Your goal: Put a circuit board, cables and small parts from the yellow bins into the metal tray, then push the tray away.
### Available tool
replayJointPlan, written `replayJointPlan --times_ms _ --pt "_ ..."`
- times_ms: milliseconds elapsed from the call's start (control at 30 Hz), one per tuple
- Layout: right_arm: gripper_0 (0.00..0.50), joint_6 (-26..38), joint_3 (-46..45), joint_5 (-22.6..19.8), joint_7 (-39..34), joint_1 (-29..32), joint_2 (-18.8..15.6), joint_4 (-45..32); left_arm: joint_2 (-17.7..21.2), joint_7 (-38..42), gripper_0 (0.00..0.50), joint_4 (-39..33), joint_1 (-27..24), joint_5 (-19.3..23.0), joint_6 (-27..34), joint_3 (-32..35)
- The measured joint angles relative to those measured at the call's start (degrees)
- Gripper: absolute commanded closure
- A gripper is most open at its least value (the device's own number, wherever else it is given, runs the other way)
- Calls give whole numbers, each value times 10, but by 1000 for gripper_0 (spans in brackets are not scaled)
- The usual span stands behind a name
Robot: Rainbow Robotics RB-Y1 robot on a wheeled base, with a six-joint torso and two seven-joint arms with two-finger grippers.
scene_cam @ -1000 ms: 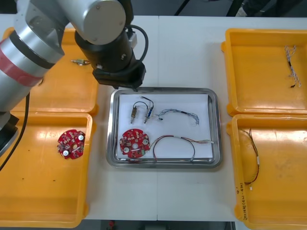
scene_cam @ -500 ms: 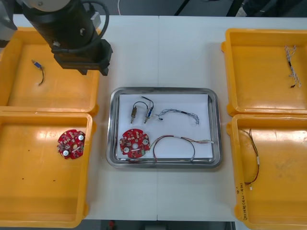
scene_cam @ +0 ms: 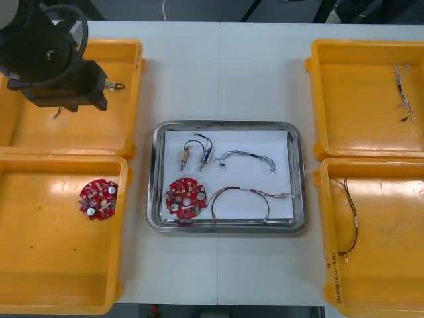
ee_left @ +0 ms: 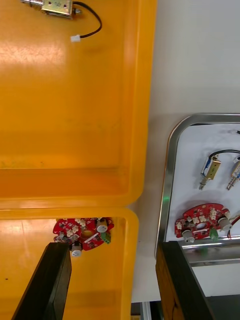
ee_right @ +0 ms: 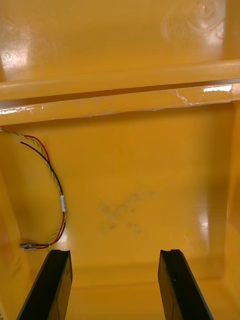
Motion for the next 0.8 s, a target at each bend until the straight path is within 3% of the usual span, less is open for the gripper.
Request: replayJointPlan --times_ms 600,800 --pt "0 0 0 -13 0 0 -5 -2 55 0 0 -86 154 27 0 129" --pt "0 0 9 -48 0 -5 -20 -3 71 0 0 -109 206 31 0 167"
